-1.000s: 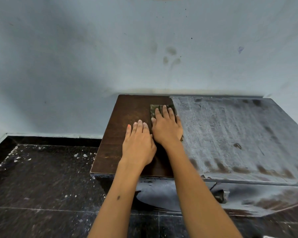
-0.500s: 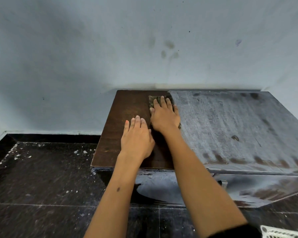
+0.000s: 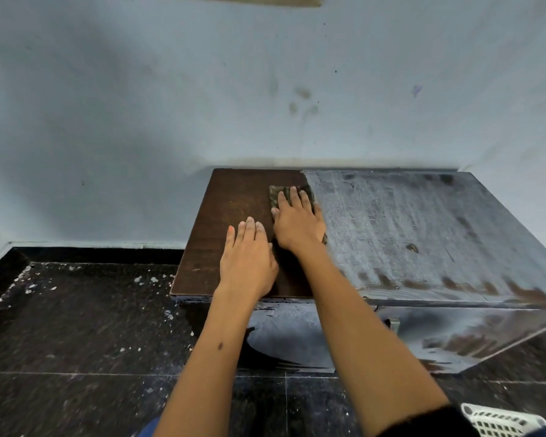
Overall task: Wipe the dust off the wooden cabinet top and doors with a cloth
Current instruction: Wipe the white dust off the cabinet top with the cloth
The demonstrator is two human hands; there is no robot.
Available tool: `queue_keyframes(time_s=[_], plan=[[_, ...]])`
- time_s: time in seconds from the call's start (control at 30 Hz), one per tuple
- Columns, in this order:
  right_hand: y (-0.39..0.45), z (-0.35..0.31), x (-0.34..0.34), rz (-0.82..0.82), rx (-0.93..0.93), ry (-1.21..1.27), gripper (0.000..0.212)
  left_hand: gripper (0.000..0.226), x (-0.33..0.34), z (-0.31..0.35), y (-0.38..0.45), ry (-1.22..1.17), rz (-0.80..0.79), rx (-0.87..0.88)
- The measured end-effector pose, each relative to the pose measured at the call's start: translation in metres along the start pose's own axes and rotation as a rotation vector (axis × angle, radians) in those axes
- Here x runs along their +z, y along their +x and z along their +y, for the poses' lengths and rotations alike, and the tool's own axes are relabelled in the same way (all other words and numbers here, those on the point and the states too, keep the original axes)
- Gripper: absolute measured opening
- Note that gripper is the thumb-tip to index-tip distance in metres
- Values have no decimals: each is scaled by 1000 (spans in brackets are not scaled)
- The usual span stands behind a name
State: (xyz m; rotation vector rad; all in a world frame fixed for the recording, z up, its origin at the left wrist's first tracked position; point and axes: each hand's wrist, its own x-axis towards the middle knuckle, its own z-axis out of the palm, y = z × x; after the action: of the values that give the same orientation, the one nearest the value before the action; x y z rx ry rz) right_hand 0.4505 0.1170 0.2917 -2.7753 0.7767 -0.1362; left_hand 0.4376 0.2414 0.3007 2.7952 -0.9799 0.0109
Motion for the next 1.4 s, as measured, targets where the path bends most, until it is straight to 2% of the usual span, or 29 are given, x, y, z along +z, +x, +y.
queue_keyframes(time_s=[0.2,0.5,0.73,1.03,1.23,1.4], plan=[[-67,10,14,102,2,0,51,53,5,3,-24,7,17,12],[-35,5,-6,-54,-53,0,51,52,-4,0,-35,-5,41,1],[-115,15,15,127,-29,-17,50,53,-9,-4,-35,-24,28,-49],[-65,7,-6,-59,-74,4,51,53,-13,1,-40,-25,7,-32],[-134,19,12,137,-59,-8,49,53,-14,3,-40,-45,-26,-20],[-131,13,3,77,-25,8,50,53,-19,2,-39,-71,-20,-27]])
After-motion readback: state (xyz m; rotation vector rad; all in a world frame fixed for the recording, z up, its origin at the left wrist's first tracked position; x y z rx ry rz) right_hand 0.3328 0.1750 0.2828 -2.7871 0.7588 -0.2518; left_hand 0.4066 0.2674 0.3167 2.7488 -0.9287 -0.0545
